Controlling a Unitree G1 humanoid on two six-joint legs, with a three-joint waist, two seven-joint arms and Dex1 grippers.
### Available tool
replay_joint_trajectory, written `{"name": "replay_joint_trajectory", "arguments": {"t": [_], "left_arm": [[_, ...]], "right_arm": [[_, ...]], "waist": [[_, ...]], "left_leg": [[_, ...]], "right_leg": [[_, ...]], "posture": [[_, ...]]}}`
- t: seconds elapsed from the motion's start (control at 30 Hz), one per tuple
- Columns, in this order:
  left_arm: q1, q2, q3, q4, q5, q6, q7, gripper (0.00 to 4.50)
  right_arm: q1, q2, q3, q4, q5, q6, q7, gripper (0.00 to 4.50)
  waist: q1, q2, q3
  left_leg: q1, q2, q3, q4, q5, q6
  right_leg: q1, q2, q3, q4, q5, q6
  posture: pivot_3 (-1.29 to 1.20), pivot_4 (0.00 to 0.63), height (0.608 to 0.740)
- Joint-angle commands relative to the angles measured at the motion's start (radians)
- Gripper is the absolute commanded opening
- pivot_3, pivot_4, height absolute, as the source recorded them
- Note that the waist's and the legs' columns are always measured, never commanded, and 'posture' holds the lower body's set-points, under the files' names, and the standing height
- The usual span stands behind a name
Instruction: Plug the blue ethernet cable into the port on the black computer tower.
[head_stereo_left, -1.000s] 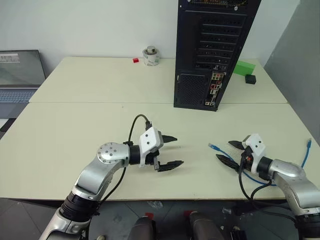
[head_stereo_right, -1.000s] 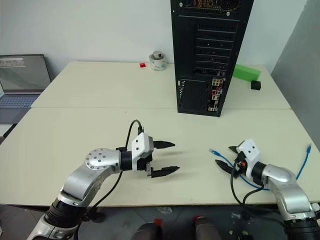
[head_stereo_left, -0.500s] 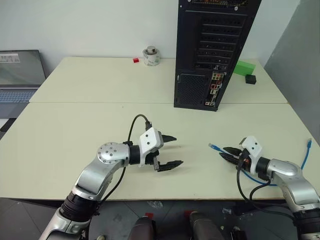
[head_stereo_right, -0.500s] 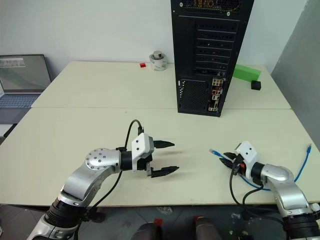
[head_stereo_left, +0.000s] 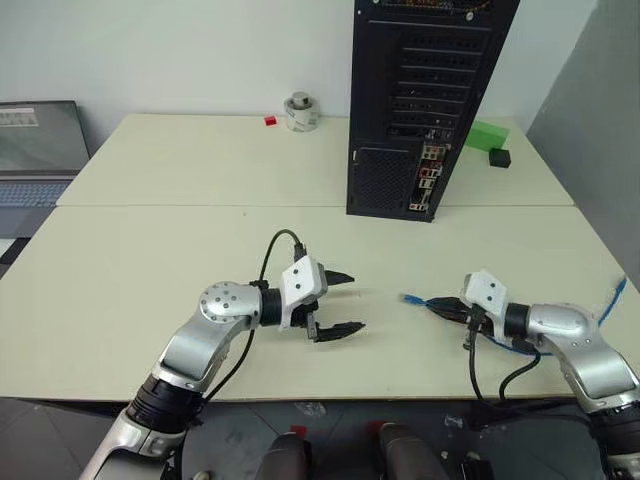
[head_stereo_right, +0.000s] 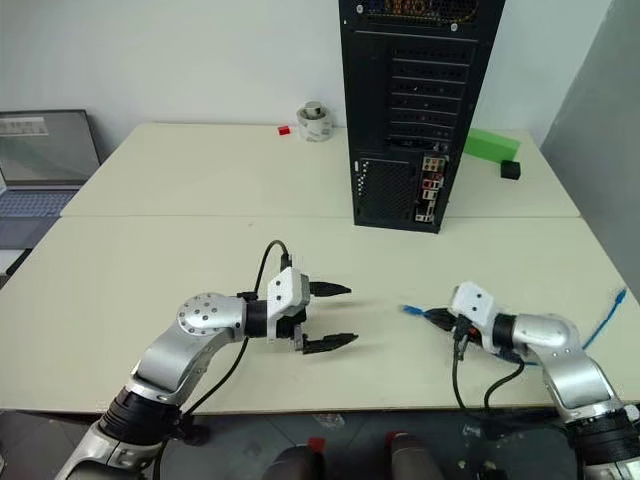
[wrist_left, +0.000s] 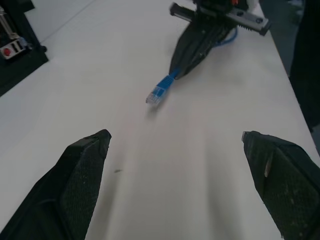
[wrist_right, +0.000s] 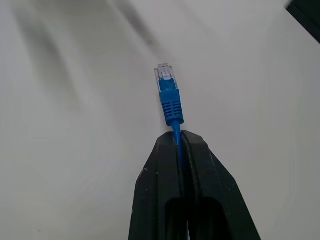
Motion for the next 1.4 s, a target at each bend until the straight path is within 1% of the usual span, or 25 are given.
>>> {"name": "replay_joint_trajectory", "arguments": {"t": [0.03,0.17,0.37,0.5,0.73,0.77,0.8,0.97,1.03,1.27,1.4], "left_arm": [[-0.036,0.001,-0.025,0.040,0.029,-0.082,-0.048,4.50],[-0.065,-0.017,-0.037,0.093,0.042,-0.117,-0.066,4.50],[-0.076,-0.031,-0.037,0.110,0.038,-0.127,-0.096,4.50],[-0.078,-0.038,-0.034,0.115,0.034,-0.125,-0.104,3.83],[-0.085,-0.049,-0.036,0.132,0.044,-0.130,-0.111,2.26],[-0.086,-0.051,-0.037,0.132,0.045,-0.128,-0.111,2.14],[-0.085,-0.052,-0.036,0.130,0.043,-0.123,-0.110,1.80],[-0.087,-0.056,-0.038,0.135,0.047,-0.127,-0.110,0.61],[-0.089,-0.059,-0.039,0.138,0.049,-0.128,-0.108,0.31],[-0.081,-0.062,-0.037,0.141,0.059,-0.143,-0.100,0.28],[-0.057,-0.059,-0.038,0.131,0.070,-0.175,-0.097,0.28]], "right_arm": [[-0.046,-0.007,0.035,-0.082,0.037,0.056,0.056,0.04],[-0.100,0.003,0.074,-0.103,0.045,0.091,0.080,0.04],[-0.117,0.006,0.098,-0.115,0.042,0.109,0.091,0.04],[-0.122,0.012,0.103,-0.120,0.042,0.112,0.091,0.00],[-0.122,0.020,0.107,-0.140,0.043,0.122,0.088,0.00],[-0.122,0.022,0.108,-0.144,0.043,0.124,0.088,0.00],[-0.120,0.022,0.109,-0.148,0.044,0.126,0.089,0.00],[-0.120,0.021,0.116,-0.161,0.038,0.122,0.088,0.00],[-0.120,0.021,0.118,-0.163,0.037,0.121,0.087,0.00],[-0.136,0.026,0.120,-0.152,0.021,0.112,0.076,0.00],[-0.151,0.000,0.110,-0.142,0.029,0.108,0.111,0.95]], "waist": [[0.001,0.000,0.000],[0.002,0.000,0.000],[0.002,0.000,0.000],[0.002,0.000,0.000],[0.002,0.000,0.000],[0.002,0.000,0.000],[0.002,0.000,0.000],[0.002,0.000,0.000],[0.002,0.000,0.000],[0.002,0.000,0.000],[0.002,0.000,0.000]], "left_leg": [[0.000,0.000,-0.001,0.000,0.000,0.000],[-0.001,-0.001,-0.003,0.001,0.000,0.000],[-0.001,-0.001,-0.004,0.001,0.000,0.000],[-0.001,0.000,-0.005,0.001,0.000,0.000],[-0.001,0.000,-0.005,0.001,0.000,0.000],[-0.001,0.000,-0.006,0.001,0.000,0.000],[-0.001,0.000,-0.006,0.001,0.000,0.000],[-0.001,0.000,-0.006,0.001,0.000,0.000],[-0.001,0.000,-0.006,0.001,0.000,0.000],[-0.001,0.000,-0.006,0.001,0.000,0.000],[-0.001,0.000,-0.006,0.001,0.000,0.000]], "right_leg": [[0.000,0.000,0.000,0.000,0.000,0.000],[0.000,-0.001,0.000,0.000,0.000,0.000],[0.000,-0.001,-0.001,0.000,0.000,0.000],[0.000,-0.001,-0.001,0.000,0.000,0.000],[0.000,-0.001,-0.001,0.000,0.000,0.000],[0.000,-0.001,-0.001,0.000,0.000,0.000],[0.000,-0.001,-0.001,0.000,0.000,0.000],[0.000,-0.001,-0.001,0.000,0.000,0.000],[0.000,-0.001,-0.001,0.000,0.000,0.000],[0.000,-0.001,-0.001,0.000,0.000,0.000],[0.000,-0.001,-0.001,0.000,0.000,0.000]], "posture": [[0.00,0.150,0.740],[0.00,0.150,0.740],[0.00,0.150,0.740],[0.00,0.150,0.740],[0.00,0.150,0.740],[0.00,0.150,0.740],[0.00,0.150,0.740],[0.00,0.150,0.740],[0.00,0.150,0.740],[0.00,0.150,0.740],[0.00,0.150,0.740]]}}
